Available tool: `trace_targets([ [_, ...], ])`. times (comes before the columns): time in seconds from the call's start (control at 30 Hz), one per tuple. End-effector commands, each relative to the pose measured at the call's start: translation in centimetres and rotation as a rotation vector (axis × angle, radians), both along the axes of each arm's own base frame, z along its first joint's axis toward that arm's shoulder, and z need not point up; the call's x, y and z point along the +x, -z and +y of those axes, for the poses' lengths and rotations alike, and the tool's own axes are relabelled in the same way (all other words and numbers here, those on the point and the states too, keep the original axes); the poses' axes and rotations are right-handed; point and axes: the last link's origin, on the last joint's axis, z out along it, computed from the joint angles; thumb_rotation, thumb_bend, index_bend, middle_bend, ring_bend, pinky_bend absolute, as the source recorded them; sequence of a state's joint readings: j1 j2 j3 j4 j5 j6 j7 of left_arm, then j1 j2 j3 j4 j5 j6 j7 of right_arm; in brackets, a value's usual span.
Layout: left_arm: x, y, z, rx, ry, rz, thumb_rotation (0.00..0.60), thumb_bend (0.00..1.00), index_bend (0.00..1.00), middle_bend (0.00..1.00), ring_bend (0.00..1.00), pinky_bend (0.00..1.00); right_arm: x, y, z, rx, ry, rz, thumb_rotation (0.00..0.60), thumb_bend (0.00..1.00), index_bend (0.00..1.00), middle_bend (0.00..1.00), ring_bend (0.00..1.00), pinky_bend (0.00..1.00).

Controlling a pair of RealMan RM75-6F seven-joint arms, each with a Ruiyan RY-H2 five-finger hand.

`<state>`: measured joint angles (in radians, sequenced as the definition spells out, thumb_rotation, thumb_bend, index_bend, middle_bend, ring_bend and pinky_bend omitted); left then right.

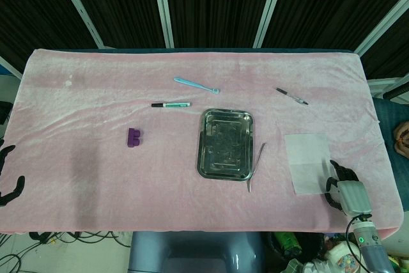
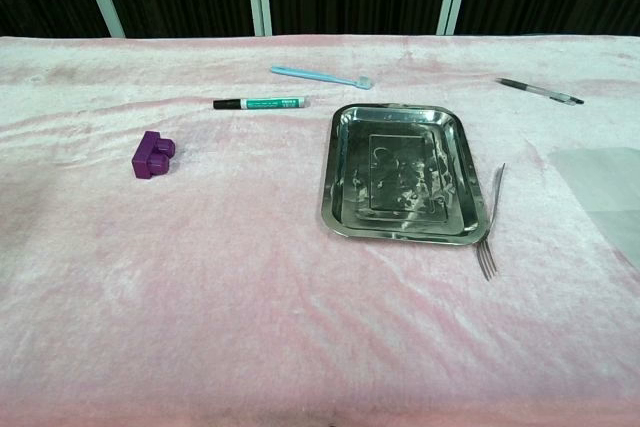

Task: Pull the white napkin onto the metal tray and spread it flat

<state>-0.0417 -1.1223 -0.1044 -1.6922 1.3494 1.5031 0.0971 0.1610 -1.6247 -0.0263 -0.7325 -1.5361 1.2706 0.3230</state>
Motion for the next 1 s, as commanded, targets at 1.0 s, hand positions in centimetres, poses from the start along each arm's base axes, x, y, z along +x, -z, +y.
trace_targets([
  [1.0, 0.2, -0.3, -0.5, 0.018, 0.004, -0.011, 0.6, 0.4, 0.15, 0.04, 0.0, 0.0, 1.6, 0.2, 0.3, -0.007, 0.012, -0.127, 0.6, 0.34, 0.71, 0.08, 0.15, 0.16],
])
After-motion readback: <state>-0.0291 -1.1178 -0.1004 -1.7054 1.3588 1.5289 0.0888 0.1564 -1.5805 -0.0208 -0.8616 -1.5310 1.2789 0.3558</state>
